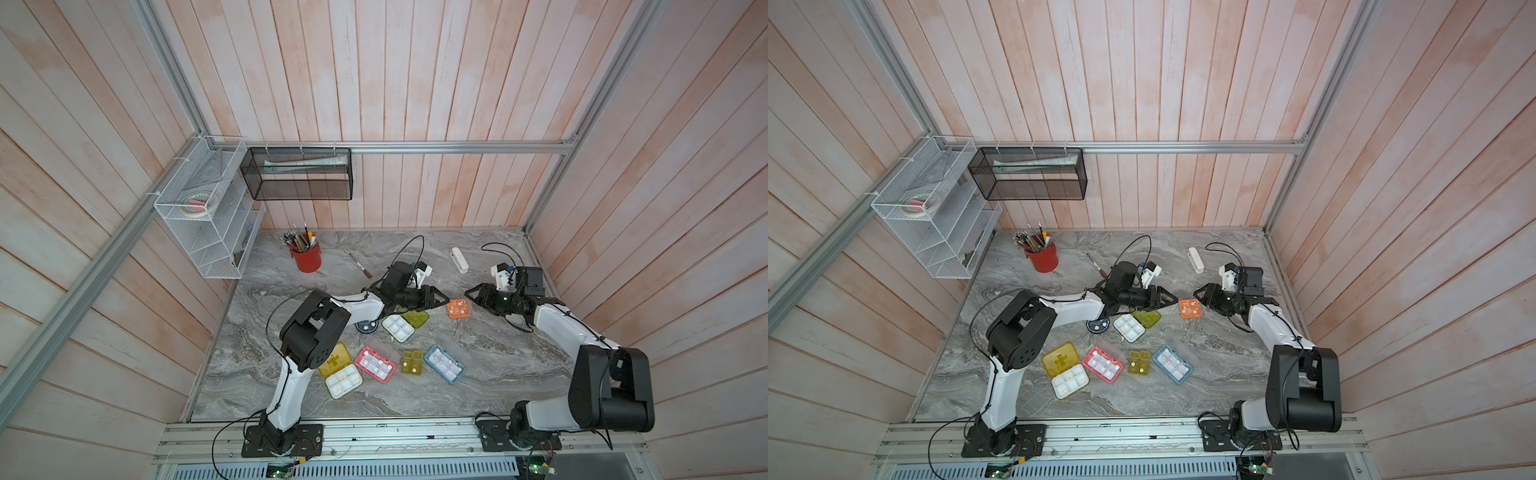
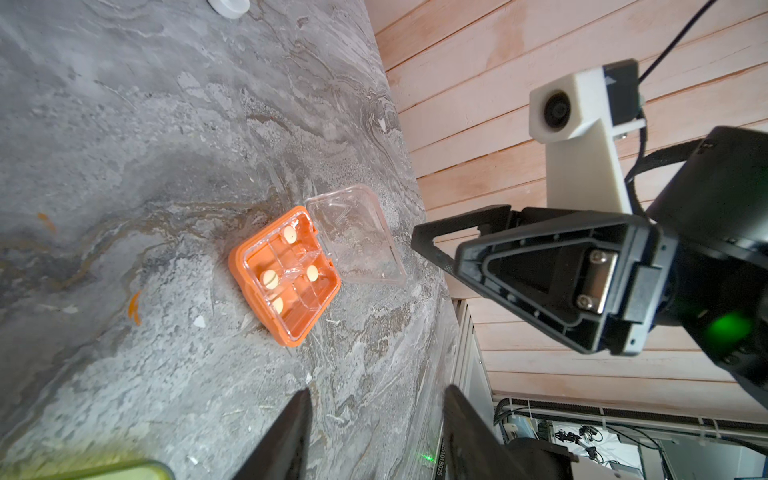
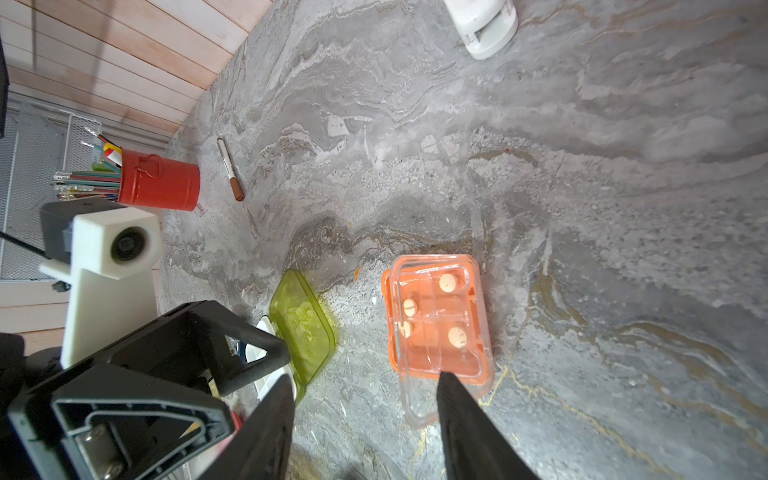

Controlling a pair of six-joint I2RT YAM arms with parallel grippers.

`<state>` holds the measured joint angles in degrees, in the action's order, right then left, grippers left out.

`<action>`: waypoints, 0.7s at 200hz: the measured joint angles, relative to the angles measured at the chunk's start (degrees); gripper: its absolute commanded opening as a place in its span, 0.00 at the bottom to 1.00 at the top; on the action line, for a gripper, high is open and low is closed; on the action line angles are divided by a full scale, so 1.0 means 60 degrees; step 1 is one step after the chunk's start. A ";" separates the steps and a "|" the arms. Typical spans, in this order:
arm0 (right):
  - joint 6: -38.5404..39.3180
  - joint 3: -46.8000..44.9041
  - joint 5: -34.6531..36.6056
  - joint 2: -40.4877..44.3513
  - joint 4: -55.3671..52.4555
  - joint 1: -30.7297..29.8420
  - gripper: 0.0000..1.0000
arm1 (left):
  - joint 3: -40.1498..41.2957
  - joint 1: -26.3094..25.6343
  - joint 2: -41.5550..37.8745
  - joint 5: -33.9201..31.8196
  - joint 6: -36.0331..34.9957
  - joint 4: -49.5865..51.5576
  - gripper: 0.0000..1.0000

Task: Close pillboxes
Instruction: Close the lid on the pillbox.

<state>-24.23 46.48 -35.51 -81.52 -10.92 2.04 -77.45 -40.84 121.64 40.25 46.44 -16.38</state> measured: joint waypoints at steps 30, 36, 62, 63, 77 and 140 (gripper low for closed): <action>-0.0036 0.0000 -0.0117 -0.0080 0.0113 -0.0098 0.57 | -0.0004 0.0000 0.0033 0.0004 0.0029 -0.0047 0.50; -0.0036 0.0000 -0.0135 -0.0124 0.0131 -0.0127 0.57 | -0.0007 0.0000 0.0055 0.0007 0.0033 -0.0076 0.50; -0.0040 0.0004 -0.0142 -0.0339 0.0160 -0.0229 0.57 | -0.0058 0.0000 0.0240 0.0011 0.0058 -0.0193 0.50; -0.0040 0.0004 -0.0142 -0.0342 0.0160 -0.0233 0.57 | -0.0058 0.0000 0.0248 0.0011 0.0058 -0.0197 0.49; -0.0044 0.0004 -0.0138 -0.0382 0.0175 -0.0273 0.57 | -0.0058 0.0000 0.0342 0.0011 0.0062 -0.0200 0.49; -0.0044 0.0004 -0.0138 -0.0382 0.0189 -0.0302 0.57 | -0.0076 0.0000 0.0678 0.0131 0.0313 -0.0495 0.45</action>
<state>-24.49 46.50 -36.34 -83.81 -9.78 0.23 -77.91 -40.84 125.71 41.04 48.31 -19.35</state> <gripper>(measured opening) 0.566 0.461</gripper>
